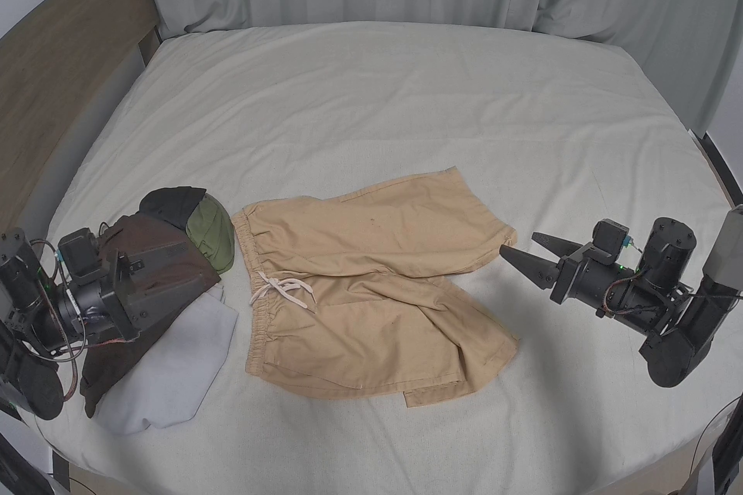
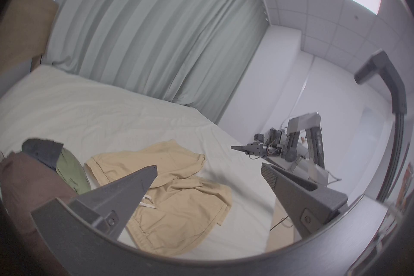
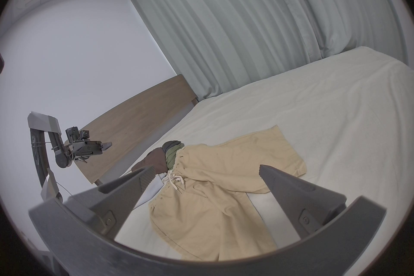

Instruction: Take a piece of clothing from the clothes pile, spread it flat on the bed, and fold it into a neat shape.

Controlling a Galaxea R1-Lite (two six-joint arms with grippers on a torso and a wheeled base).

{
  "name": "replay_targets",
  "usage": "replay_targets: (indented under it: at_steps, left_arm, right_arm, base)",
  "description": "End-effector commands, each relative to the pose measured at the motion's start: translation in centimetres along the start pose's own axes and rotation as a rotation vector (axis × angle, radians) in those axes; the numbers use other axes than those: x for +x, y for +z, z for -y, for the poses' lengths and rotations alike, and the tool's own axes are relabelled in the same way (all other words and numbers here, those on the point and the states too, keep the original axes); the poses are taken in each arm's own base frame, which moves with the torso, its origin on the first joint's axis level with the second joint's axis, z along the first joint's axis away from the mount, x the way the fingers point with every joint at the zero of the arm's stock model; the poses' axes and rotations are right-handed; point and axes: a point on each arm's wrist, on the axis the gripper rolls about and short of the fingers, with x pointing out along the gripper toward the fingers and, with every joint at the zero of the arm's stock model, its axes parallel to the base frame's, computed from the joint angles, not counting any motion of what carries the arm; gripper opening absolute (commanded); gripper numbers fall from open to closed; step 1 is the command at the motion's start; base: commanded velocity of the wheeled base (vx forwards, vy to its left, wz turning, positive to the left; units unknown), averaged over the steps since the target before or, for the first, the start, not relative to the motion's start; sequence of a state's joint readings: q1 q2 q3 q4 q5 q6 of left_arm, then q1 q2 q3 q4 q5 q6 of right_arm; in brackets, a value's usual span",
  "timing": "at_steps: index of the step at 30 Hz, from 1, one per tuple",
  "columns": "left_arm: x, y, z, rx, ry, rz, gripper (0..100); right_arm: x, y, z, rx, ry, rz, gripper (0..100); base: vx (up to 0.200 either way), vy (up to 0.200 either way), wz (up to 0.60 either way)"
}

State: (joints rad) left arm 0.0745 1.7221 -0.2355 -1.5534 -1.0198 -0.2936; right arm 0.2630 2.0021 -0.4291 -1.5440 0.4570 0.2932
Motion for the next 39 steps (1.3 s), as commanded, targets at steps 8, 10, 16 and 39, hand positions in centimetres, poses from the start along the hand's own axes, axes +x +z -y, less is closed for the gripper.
replay_targets:
  at_steps: [8,10,16,39]
  left_arm:
    - [-1.1,-0.2,0.7,0.126,0.009,-0.005,100]
    - [-1.0,-0.1,0.7,0.141,0.007,-0.003,100]
    - [-0.3,-0.3,-0.6,0.425,-0.010,-0.011,100]
    - [0.0,-2.3,-1.3,0.400,-0.014,-0.061,100]
  right_arm:
    - [-1.0,-0.2,-0.4,0.009,-0.004,-0.018,100]
    - [-1.0,-0.5,-0.3,0.014,-0.009,-0.028,100]
    - [-1.5,-1.9,0.1,0.003,0.018,-0.095,100]
    - [-3.4,-7.4,1.7,0.128,-0.057,-0.318,100]
  base:
    - [0.000,0.000,0.00]
    - [0.000,0.000,0.00]
    - [0.000,0.000,0.00]
    - [0.000,0.000,0.00]
